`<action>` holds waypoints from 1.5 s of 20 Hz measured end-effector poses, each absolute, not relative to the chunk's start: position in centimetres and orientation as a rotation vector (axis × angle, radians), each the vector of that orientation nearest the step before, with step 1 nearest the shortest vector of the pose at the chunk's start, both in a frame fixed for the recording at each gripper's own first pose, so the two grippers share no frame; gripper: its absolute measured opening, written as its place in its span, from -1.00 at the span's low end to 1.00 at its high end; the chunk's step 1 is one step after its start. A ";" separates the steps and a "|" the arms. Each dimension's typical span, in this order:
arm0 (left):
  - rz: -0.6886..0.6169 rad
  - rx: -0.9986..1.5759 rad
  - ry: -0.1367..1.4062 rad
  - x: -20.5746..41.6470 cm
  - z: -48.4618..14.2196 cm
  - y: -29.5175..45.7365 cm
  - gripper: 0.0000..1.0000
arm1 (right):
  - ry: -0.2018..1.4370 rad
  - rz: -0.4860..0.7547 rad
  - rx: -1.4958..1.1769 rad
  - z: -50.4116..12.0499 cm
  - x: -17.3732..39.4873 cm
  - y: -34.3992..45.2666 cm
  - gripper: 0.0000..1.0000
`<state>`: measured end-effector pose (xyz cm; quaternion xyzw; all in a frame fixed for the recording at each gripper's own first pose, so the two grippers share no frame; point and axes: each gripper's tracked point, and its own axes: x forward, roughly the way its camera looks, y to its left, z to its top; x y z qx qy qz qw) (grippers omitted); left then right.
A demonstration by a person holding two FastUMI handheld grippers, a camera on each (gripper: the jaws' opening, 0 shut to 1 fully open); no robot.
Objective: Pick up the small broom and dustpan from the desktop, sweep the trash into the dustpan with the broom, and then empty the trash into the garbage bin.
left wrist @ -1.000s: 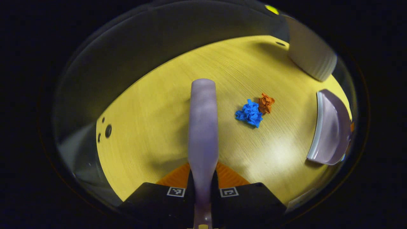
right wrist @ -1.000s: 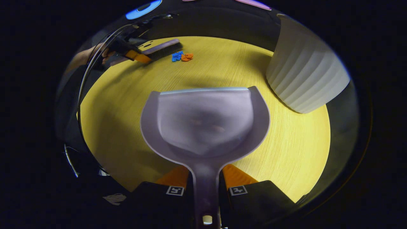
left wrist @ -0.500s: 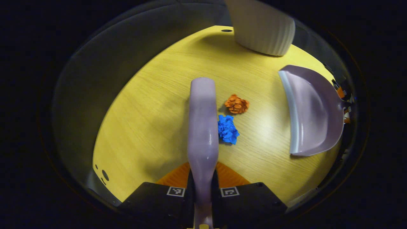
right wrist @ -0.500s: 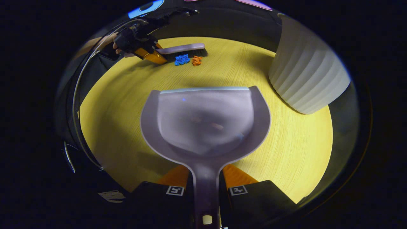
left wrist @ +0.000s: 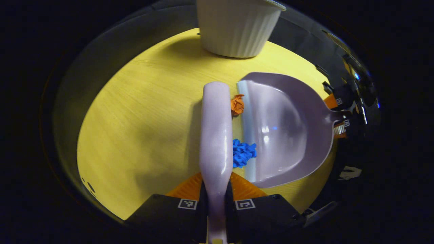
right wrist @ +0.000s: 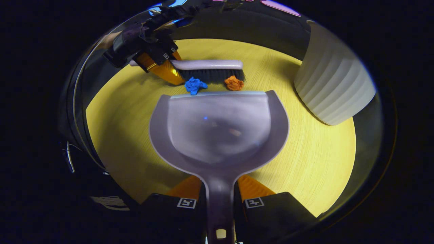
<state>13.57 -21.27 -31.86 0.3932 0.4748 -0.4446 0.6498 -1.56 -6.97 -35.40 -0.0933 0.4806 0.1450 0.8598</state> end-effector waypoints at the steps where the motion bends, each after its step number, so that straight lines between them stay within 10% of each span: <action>1: -1.026 0.890 1.087 12.0 -32.2 -21.8 -0.48 | 1.005 0.305 -0.196 -35.5 -1.5 -7.0 -0.26; 15: -0.758 0.335 0.891 8.4 -23.1 -18.7 -0.48 | 0.969 0.257 -0.170 -35.1 -1.8 -7.2 -0.26; 30: -0.550 0.095 0.878 4.0 -27.0 -7.4 -0.48 | 0.904 0.035 -0.069 -32.0 -1.8 -6.5 -0.26</action>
